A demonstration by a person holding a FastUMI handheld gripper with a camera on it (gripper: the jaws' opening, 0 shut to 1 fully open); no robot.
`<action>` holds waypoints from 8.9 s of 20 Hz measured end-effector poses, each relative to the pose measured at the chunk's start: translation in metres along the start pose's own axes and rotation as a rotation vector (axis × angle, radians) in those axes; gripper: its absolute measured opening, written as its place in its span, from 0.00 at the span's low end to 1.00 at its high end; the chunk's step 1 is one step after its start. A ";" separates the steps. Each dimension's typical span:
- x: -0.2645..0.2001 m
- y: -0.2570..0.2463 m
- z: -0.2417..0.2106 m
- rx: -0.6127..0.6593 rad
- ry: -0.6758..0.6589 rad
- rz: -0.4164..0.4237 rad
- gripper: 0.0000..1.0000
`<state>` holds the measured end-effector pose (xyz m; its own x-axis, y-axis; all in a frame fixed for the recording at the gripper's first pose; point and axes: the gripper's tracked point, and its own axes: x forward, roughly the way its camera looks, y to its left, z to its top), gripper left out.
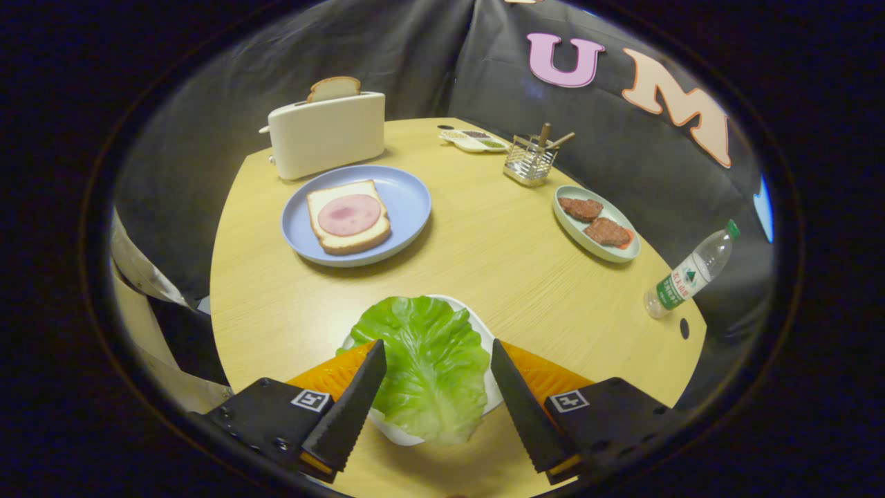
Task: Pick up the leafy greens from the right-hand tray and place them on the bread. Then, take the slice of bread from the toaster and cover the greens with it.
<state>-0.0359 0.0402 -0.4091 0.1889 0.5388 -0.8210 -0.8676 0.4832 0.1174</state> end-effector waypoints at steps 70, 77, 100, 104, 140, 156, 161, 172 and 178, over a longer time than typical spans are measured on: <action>0.060 0.151 0.170 -0.021 0.004 0.148 0.15; 0.085 0.150 0.169 -0.024 0.035 0.136 0.15; 0.048 0.162 0.261 0.093 -0.087 0.076 0.96; 0.030 0.176 0.303 0.206 -0.117 0.137 0.96; 0.093 0.187 0.410 0.653 -0.021 0.179 0.12; -0.001 0.148 0.395 0.791 -0.192 0.306 0.05; -0.020 0.133 0.380 0.846 -0.227 0.326 0.04; -0.007 0.124 0.304 0.918 -0.159 0.311 0.05; 0.011 0.125 0.268 0.965 -0.111 0.315 0.04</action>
<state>-0.0192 0.2916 -0.2539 0.1000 0.7748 -0.6243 -0.1543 0.6319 0.7595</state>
